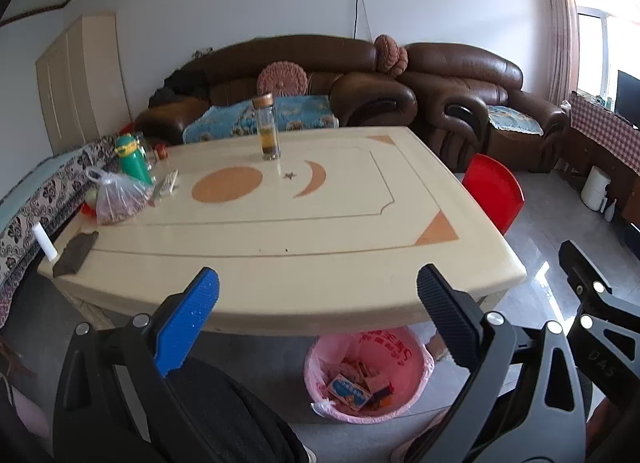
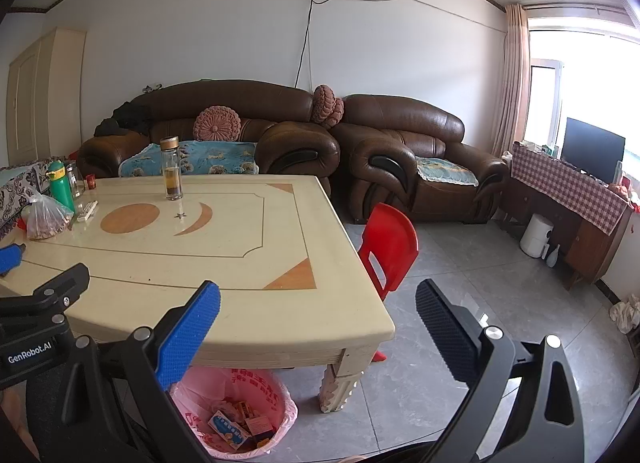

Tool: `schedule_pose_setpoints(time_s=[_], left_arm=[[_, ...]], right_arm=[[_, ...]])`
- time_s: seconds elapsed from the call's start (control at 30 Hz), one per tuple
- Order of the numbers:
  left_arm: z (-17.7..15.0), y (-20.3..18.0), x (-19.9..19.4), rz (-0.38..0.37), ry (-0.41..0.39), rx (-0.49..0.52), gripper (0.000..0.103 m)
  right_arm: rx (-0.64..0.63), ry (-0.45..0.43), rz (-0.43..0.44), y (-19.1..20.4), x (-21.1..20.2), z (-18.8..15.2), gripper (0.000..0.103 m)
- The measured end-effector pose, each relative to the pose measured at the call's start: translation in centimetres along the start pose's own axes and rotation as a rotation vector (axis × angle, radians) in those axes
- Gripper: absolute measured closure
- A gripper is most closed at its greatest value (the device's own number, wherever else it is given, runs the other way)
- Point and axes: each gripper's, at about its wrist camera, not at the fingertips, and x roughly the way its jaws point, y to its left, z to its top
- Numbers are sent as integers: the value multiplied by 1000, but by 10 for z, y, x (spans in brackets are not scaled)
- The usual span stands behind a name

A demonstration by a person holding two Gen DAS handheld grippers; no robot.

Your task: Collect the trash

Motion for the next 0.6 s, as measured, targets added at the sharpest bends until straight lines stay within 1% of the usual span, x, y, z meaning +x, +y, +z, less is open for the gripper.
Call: schedule_pose_setpoints(time_s=[0.1, 0.27, 0.43, 0.6], left_arm=[[0, 2, 3, -3, 15, -12, 6], [-1, 1, 4, -33, 26, -6, 6], [-4, -3, 6, -33, 32, 8, 6], [-3, -2, 6, -12, 28, 0, 6]], right_arm=[[-1, -1, 0, 0, 0, 0, 7], [1, -3, 2, -1, -1, 0, 7], [-2, -5, 4, 0, -1, -1, 7], [1, -6, 4, 1, -1, -1, 7]])
